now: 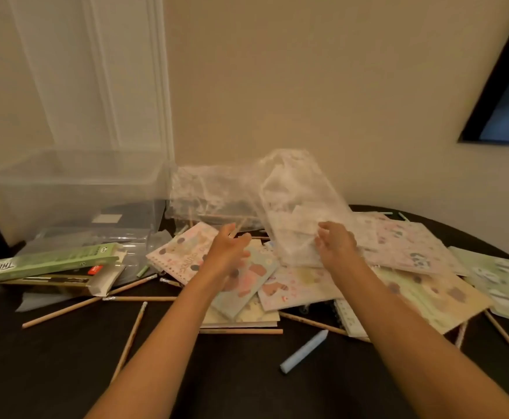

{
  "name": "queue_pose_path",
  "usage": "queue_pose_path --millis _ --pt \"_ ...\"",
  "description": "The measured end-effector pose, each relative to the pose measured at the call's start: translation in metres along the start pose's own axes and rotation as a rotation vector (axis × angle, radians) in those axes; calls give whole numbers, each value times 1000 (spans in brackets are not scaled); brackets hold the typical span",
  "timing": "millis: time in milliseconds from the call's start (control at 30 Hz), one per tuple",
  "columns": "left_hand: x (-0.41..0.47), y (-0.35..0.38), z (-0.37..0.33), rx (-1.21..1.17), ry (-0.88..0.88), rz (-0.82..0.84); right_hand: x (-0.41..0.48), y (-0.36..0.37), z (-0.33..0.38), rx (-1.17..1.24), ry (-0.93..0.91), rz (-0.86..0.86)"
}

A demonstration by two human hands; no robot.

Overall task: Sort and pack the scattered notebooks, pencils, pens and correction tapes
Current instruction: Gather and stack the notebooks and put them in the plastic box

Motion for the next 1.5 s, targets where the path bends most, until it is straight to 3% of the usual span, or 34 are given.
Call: queue_pose_path --millis 67,133,267,333,400,467,533,567,633,700,867,1000,1100,1200,1400,1500 --pt "-9 19 13 85 -19 170 -2 -8 -12 -133 46 15" --pt "-15 25 17 143 -5 188 -3 -14 -18 -194 95 -26" --pt "-16 -1 9 148 19 -123 -8 -21 -7 -380 -51 -68" --pt "-21 -23 8 379 65 -389 -24 -19 7 -469 -288 -122" --pt "-28 -42 14 672 84 -592 -51 -4 22 -665 -642 -122" --pt "-28 -57 27 794 6 -634 -77 20 30 -919 -990 -55" --pt "-25 -67 40 771 -84 -603 -88 45 24 -1103 -1172 144" --pt "-24 -70 44 725 -105 -591 -86 56 16 -1128 -1129 307" --pt "-22 -74 48 588 -126 -586 -77 72 -8 -1153 -861 633" --pt "-19 -76 51 430 -152 -568 -68 76 -29 -1306 -675 791" --pt "-11 -77 61 -98 -216 -459 -48 72 -44 -1557 -604 825" --pt "-18 -72 54 -135 -138 -647 -40 76 -48 -1547 -512 870" --pt "-18 -66 42 -302 -45 -557 -36 76 -48 -1483 -457 858" --pt "-23 -62 34 -386 -9 -431 -37 70 -41 -1230 -396 848" --pt "-47 -78 16 -356 43 -284 -39 64 -8 -358 -132 700" --pt "-59 -83 4 -191 75 -212 -36 55 11 -221 -106 685"
Point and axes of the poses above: each hand's wrist, its own x-axis towards the middle knuckle, its own y-axis out of the palm, z = x × y, the point moved 6 cm from there along x, towards the middle knuckle, and after that the axes turned 14 degrees about -y, right-handed, at the moved point
